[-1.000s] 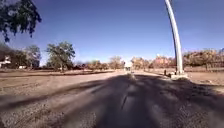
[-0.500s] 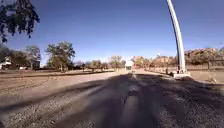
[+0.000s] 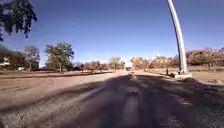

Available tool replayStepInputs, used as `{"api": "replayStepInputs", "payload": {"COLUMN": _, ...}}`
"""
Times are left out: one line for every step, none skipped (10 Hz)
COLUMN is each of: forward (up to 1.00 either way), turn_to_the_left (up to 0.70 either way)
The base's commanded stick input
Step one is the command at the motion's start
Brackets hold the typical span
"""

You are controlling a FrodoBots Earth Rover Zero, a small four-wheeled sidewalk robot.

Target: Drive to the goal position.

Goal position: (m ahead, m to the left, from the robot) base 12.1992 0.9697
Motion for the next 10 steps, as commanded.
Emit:
{"api": "replayStepInputs", "payload": {"forward": 0.70, "turn_to_the_left": 0.00}}
{"api": "replayStepInputs", "payload": {"forward": 0.70, "turn_to_the_left": 0.00}}
{"api": "replayStepInputs", "payload": {"forward": 0.70, "turn_to_the_left": 0.00}}
{"api": "replayStepInputs", "payload": {"forward": 0.70, "turn_to_the_left": 0.05}}
{"api": "replayStepInputs", "payload": {"forward": 0.70, "turn_to_the_left": 0.08}}
{"api": "replayStepInputs", "payload": {"forward": 0.70, "turn_to_the_left": 0.15}}
{"api": "replayStepInputs", "payload": {"forward": 0.70, "turn_to_the_left": 0.17}}
{"api": "replayStepInputs", "payload": {"forward": 0.70, "turn_to_the_left": 0.14}}
{"api": "replayStepInputs", "payload": {"forward": 0.70, "turn_to_the_left": 0.10}}
{"api": "replayStepInputs", "payload": {"forward": 0.70, "turn_to_the_left": 0.06}}
